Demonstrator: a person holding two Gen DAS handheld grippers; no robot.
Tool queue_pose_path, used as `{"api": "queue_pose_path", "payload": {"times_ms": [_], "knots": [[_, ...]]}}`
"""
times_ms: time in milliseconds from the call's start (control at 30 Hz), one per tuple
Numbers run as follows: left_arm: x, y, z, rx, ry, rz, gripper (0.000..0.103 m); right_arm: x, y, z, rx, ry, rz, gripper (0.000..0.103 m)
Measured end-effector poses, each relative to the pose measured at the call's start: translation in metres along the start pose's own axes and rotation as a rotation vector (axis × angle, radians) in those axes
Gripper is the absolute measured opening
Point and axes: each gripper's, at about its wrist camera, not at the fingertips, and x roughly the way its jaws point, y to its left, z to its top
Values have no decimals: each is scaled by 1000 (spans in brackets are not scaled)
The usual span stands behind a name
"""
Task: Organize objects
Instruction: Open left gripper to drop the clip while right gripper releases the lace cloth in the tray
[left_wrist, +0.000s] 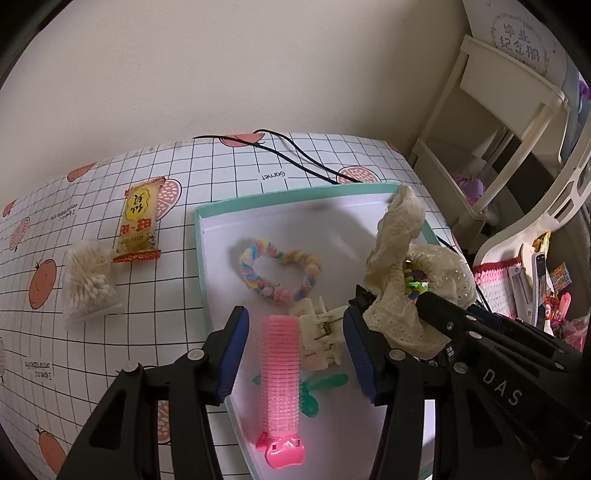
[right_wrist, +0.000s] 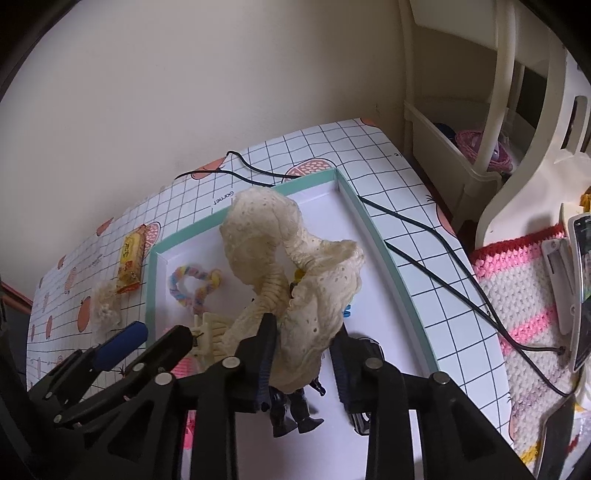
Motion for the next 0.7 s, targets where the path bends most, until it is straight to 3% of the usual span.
{"api": "queue_pose_path", "payload": {"times_ms": [267,400,700], "knots": [[-9,6,4,-12,-19,19,55,-4,2,2,-5,5,-13,49],[-15,12,5,-25,-36,56,66,-6,2,2,-5,2,-21,60],[-20,30,9,-81,-44,98,67,-9,14,1,-52,9,-16,73]]}}
